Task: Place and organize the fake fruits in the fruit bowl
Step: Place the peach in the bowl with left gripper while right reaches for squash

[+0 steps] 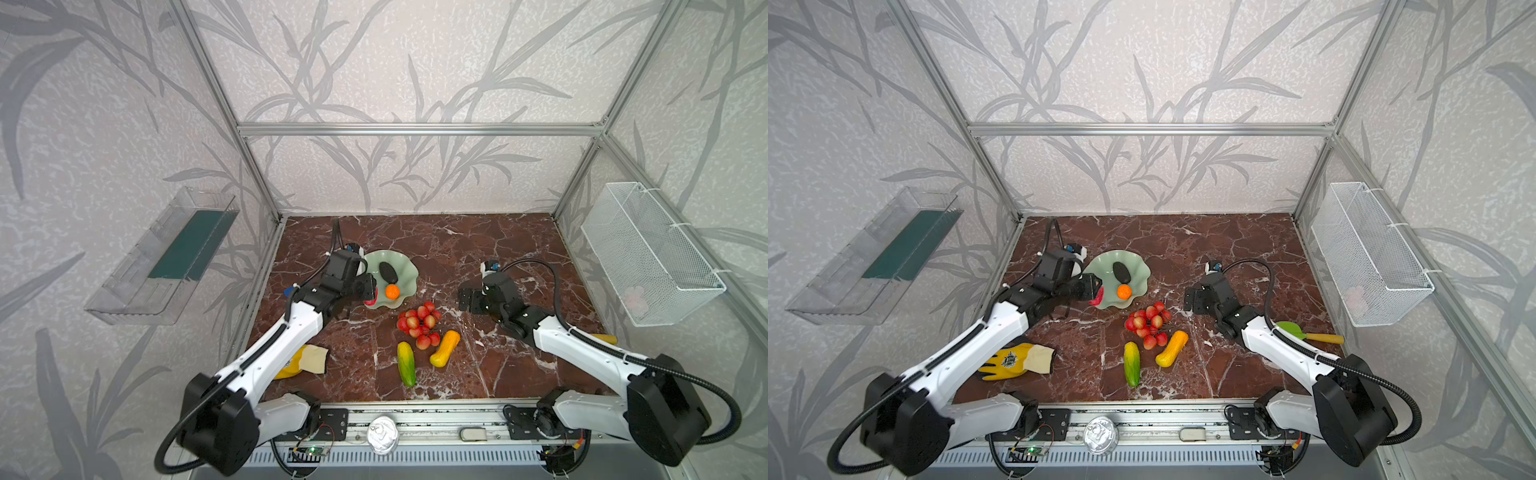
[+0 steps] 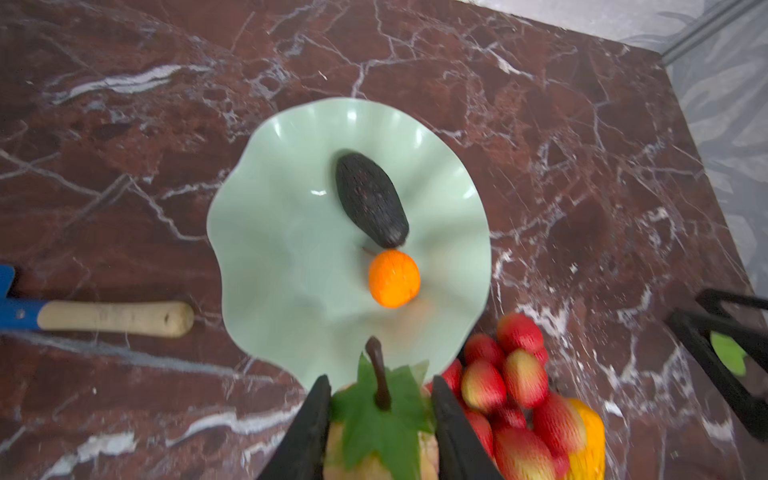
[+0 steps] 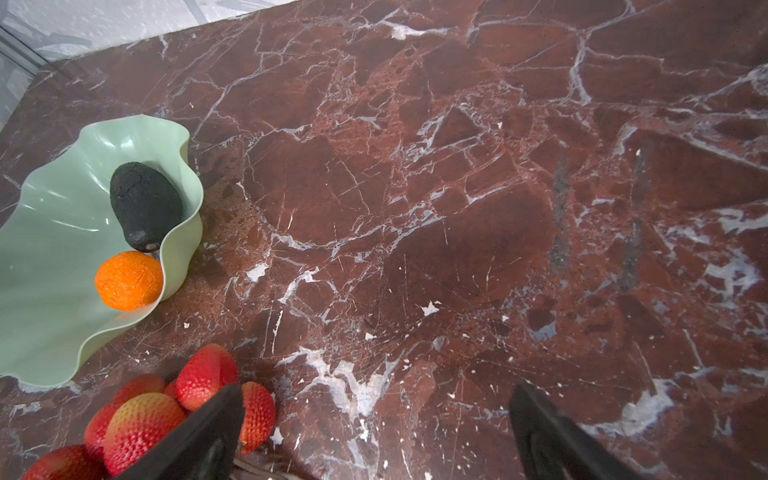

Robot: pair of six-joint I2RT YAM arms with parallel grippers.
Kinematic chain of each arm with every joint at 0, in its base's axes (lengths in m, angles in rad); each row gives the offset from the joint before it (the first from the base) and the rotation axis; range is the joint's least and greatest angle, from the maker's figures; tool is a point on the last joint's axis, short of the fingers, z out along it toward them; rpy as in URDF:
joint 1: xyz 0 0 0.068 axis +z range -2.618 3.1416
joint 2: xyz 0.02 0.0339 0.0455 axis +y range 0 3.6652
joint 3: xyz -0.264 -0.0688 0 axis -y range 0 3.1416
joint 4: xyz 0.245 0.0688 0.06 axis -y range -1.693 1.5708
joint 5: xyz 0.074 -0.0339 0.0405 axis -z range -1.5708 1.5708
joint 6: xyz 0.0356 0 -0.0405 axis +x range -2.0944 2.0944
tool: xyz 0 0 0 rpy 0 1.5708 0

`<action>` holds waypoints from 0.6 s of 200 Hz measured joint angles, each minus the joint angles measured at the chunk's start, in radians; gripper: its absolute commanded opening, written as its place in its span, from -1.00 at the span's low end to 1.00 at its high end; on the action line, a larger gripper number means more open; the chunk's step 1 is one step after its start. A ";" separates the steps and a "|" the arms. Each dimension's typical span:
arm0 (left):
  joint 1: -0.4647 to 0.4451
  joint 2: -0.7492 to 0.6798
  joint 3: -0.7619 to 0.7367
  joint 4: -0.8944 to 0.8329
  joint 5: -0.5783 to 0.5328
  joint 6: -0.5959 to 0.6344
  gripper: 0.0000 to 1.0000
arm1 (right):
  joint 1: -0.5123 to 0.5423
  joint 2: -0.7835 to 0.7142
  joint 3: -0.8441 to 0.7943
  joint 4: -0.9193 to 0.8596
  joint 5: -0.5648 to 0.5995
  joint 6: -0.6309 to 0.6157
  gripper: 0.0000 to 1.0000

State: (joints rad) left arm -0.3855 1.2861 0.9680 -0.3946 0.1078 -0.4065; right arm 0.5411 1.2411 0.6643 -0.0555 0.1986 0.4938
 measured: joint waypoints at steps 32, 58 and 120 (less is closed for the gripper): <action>0.047 0.235 0.134 0.035 0.065 0.019 -0.41 | 0.000 0.000 0.000 0.000 -0.002 0.001 0.98; 0.057 0.375 0.200 0.041 0.100 0.019 -0.42 | 0.000 0.000 -0.005 0.003 -0.014 0.010 0.99; 0.064 0.515 0.241 0.028 0.119 -0.002 0.05 | 0.000 0.024 -0.012 0.002 -0.078 0.039 0.89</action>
State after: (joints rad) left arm -0.3210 1.8008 1.2095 -0.3664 0.2272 -0.4080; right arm 0.5411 1.2652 0.6525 -0.0532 0.1204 0.5331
